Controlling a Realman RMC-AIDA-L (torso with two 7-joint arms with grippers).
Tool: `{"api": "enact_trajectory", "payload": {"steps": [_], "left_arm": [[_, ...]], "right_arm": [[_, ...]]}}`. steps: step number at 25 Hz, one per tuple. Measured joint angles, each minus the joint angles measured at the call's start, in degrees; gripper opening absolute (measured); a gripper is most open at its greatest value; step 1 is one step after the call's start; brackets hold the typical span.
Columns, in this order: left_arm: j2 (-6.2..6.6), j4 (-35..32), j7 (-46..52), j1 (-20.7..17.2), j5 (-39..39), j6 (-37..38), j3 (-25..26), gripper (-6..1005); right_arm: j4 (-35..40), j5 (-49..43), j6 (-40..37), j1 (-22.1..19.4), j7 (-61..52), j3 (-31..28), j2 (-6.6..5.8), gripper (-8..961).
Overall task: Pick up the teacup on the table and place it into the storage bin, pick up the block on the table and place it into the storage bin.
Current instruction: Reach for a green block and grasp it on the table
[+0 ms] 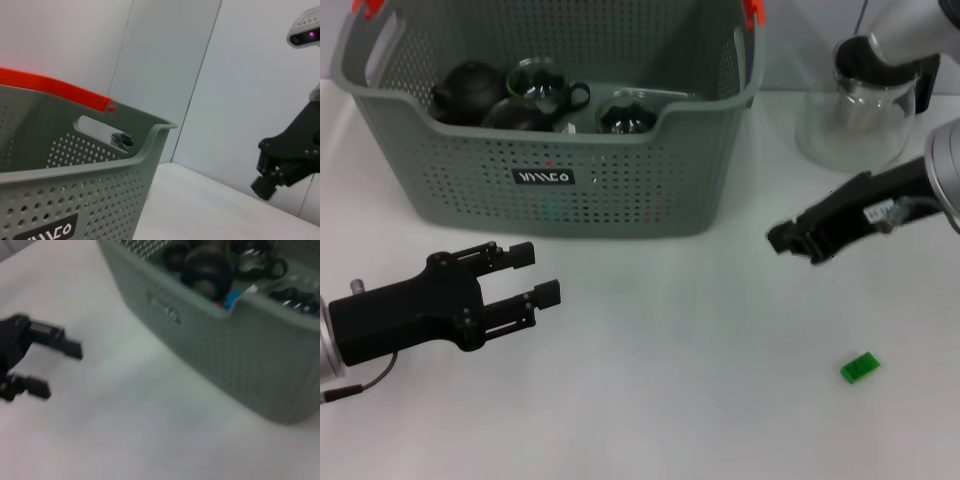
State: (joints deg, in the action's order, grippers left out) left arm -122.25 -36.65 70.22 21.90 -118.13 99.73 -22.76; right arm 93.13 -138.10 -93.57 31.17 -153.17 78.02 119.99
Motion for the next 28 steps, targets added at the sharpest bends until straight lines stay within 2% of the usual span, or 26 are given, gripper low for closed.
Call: {"api": "enact_trajectory", "payload": {"steps": [5, 9, 14, 23, 28], "left_arm": [[0.06, 0.0, 0.0, 0.13, 0.0, -0.15, 0.0, 673], [0.15, 0.0, 0.0, 0.32, 0.0, -0.3, -0.01, 673], [0.08, 0.0, 0.0, 0.52, 0.0, -0.4, -0.01, 674], [0.16, 0.0, -0.38, 0.6, 0.0, -0.49, -0.01, 674], [0.17, 0.0, -0.58, 0.53, 0.0, -0.69, 0.0, 674]], "right_arm": [[-0.14, -0.46, -5.07, -0.08, 3.32, 0.38, 0.03, 13], [-2.28, -4.94, -9.7, 0.3, 1.22, -0.89, -0.04, 21], [-5.92, -10.95, -11.61, 0.16, -3.45, 0.12, 0.28, 232], [-9.15, -17.04, -10.01, -0.4, -10.21, 4.13, 0.42, 469], [-9.56, -18.21, -7.27, -0.57, -12.07, 7.62, 0.51, 506]]}}
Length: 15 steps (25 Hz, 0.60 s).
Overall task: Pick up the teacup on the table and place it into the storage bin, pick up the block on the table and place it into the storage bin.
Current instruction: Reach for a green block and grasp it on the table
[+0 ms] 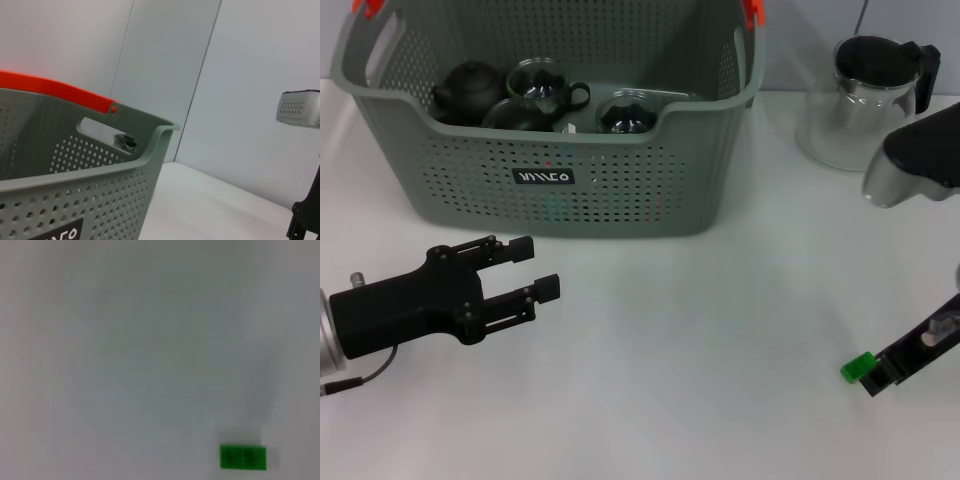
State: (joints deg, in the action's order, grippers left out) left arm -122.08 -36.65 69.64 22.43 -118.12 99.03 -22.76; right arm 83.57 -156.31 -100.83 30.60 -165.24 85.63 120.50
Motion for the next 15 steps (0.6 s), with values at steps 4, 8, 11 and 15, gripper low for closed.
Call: {"api": "enact_trajectory", "payload": {"steps": [4, 8, 11, 15], "left_arm": [[0.0, 0.0, -0.01, 0.06, 0.0, 0.0, 0.0, 675], [0.0, 0.16, -0.04, 0.08, 0.0, -0.3, 0.0, 675], [0.0, 0.46, -0.13, 0.08, 0.0, -0.68, 0.0, 675], [0.0, 0.49, -0.62, 0.06, 0.0, -0.72, 0.0, 675]], "right_arm": [[-1.15, -1.29, 1.83, 0.07, -1.92, 2.7, 0.0, 476], [-3.01, -2.31, 3.5, 0.17, -2.91, 4.1, 0.0, 471], [-3.47, -2.37, 4.67, -0.05, -3.26, 4.18, 0.0, 473], [-3.82, -2.27, 5.47, -0.15, -3.28, 4.16, 0.0, 476]]}}
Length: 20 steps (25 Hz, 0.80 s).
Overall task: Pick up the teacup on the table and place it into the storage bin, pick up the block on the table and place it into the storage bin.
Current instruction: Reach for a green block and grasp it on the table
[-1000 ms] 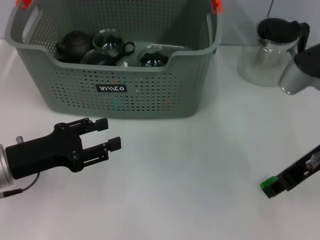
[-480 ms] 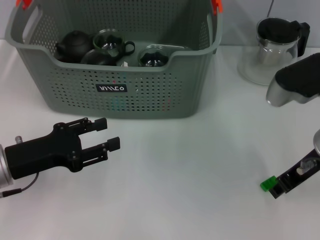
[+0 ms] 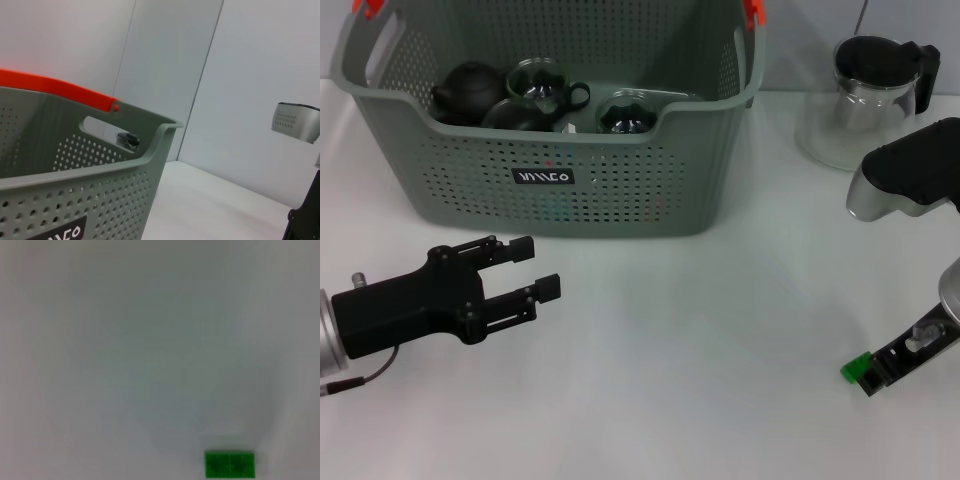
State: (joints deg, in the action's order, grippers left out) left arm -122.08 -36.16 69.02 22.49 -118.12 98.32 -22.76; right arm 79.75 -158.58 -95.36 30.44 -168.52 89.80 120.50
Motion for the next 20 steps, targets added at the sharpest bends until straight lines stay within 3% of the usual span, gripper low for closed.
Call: {"api": "enact_trajectory", "payload": {"steps": [20], "left_arm": [[-0.09, 0.04, -0.12, -0.19, 0.0, 0.04, 0.0, 677]], "right_arm": [[-2.71, 1.13, 2.36, 0.35, 1.21, -1.12, -0.27, 487]]}}
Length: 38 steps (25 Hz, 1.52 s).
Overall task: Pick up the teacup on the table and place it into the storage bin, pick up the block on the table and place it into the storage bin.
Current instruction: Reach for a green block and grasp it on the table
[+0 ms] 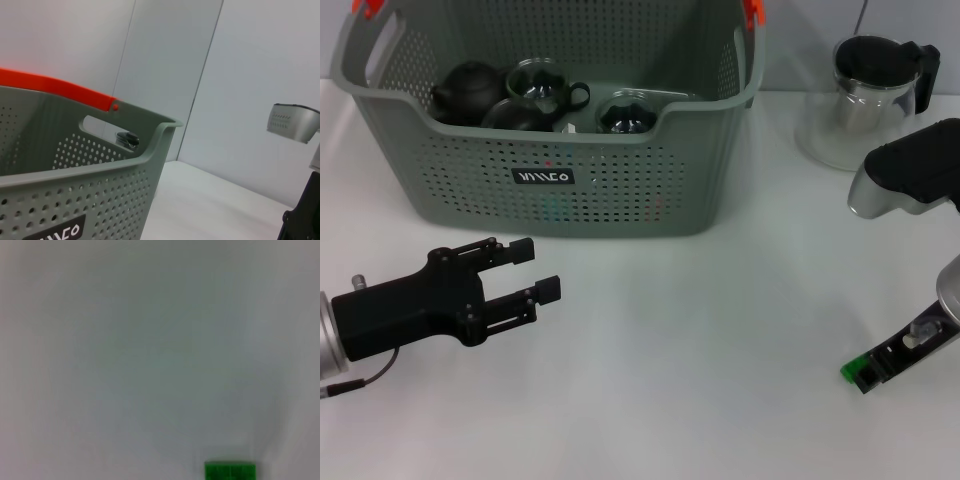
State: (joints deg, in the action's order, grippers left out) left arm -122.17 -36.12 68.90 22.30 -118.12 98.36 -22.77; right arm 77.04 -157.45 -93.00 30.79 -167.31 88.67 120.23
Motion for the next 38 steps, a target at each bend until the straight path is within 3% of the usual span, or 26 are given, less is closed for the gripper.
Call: {"api": "enact_trajectory", "payload": {"steps": [38], "left_arm": [[0.0, 0.08, 0.0, -0.06, 0.0, -1.16, 0.0, 679]], "right_arm": [[-7.37, -0.05, 4.88, 4.09, 0.35, 3.7, 0.28, 445]]}}
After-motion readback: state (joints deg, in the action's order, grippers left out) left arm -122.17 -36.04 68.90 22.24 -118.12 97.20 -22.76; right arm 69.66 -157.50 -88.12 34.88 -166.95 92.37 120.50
